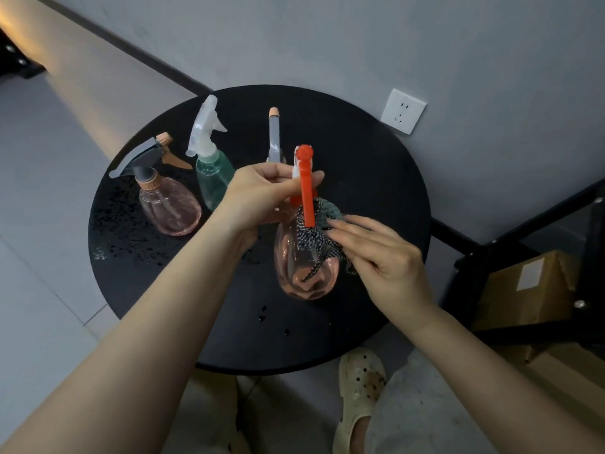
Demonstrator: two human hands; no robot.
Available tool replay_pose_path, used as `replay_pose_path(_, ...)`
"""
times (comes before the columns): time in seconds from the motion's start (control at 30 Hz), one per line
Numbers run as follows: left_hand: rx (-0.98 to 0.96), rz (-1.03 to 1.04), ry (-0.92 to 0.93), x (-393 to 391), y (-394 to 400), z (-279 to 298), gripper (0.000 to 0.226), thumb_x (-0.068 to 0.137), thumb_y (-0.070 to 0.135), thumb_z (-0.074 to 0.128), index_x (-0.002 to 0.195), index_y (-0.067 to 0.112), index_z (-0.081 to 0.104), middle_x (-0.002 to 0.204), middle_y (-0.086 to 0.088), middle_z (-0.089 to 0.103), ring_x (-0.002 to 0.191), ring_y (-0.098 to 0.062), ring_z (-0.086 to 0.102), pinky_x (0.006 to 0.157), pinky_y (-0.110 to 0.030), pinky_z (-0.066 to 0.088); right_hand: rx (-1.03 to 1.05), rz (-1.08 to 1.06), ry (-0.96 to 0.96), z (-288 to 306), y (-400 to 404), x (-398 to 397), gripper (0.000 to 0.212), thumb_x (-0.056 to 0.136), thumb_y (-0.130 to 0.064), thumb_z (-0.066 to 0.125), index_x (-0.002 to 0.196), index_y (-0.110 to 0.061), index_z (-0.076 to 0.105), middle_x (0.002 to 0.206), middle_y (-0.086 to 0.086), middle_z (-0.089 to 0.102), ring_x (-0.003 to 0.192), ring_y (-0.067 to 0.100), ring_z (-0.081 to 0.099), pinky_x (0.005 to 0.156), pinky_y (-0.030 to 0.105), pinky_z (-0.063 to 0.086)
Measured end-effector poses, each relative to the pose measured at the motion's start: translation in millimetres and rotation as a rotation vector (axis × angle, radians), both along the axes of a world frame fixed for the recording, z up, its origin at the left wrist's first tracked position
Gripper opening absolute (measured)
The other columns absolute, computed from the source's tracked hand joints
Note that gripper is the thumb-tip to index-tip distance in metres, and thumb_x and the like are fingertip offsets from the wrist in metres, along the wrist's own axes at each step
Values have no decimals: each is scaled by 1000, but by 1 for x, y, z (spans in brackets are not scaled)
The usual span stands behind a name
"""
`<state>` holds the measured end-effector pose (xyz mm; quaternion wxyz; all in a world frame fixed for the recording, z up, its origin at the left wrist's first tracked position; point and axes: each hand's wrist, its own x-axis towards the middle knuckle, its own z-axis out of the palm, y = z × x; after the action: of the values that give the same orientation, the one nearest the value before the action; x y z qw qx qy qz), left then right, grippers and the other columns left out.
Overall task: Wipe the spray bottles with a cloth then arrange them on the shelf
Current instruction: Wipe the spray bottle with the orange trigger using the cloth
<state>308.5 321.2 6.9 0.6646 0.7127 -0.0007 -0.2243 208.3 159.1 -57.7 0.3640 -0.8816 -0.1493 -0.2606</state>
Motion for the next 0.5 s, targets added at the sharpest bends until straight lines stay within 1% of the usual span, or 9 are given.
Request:
replay_pose_path(0.07, -1, 13, -5, 3, -15, -2, 27, 56, 34, 83, 72, 17, 69, 62, 2, 62, 57, -11, 55, 61, -27, 46, 2, -32, -4, 0, -13, 3, 23, 89, -10, 56, 108, -7, 70, 115, -3, 62, 112, 19, 59, 101, 23, 43)
replay_pose_path(0.17, -6, 15, -19, 8, -39, -4, 18, 67, 25, 83, 71, 18, 66, 57, 8, 63, 52, -4, 58, 53, -20, 46, -4, -86, -2, -2, -34, 10, 23, 86, -4, 62, 106, -8, 71, 113, -4, 62, 110, 19, 60, 100, 23, 44)
replay_pose_path(0.23, -14, -12, -35, 15, -57, -5, 14, 73, 21, 80, 72, 17, 66, 54, 11, 63, 50, 1, 59, 52, -18, 46, -6, -118, -4, -4, -49, 16, 25, 84, 0, 63, 106, -7, 71, 112, -3, 64, 109, 19, 61, 100, 25, 45)
replay_pose_path(0.3, -10, -35, -51, 22, -75, -7, 13, 73, 20, 80, 75, 17, 67, 54, 11, 64, 51, 1, 60, 56, -20, 51, -11, -149, -4, -7, -65, 23, 25, 84, 1, 63, 106, -7, 71, 111, 0, 66, 109, 21, 62, 100, 28, 46)
replay_pose_path(0.37, -1, -51, -67, 28, -92, -10, 14, 73, 20, 80, 78, 16, 68, 55, 10, 65, 53, 1, 62, 57, -19, 53, -25, -178, -7, -12, -80, 28, 25, 84, 0, 62, 106, -7, 71, 111, 4, 68, 109, 20, 62, 100, 28, 45)
replay_pose_path(0.43, 3, -73, -81, 34, -109, -15, 16, 71, 18, 81, 79, 14, 67, 56, 9, 66, 55, 0, 63, 54, -17, 52, -36, -202, -11, -18, -95, 31, 25, 84, -1, 61, 107, -7, 71, 111, 5, 68, 109, 21, 62, 100, 28, 45)
replay_pose_path(0.5, -4, -103, -96, 37, -125, -21, 17, 71, 14, 81, 78, 13, 66, 57, 9, 66, 55, 0, 64, 52, -14, 48, -42, -232, -1, -26, -108, 33, 26, 84, -1, 61, 107, -7, 71, 112, 5, 68, 110, 21, 62, 100, 31, 46)
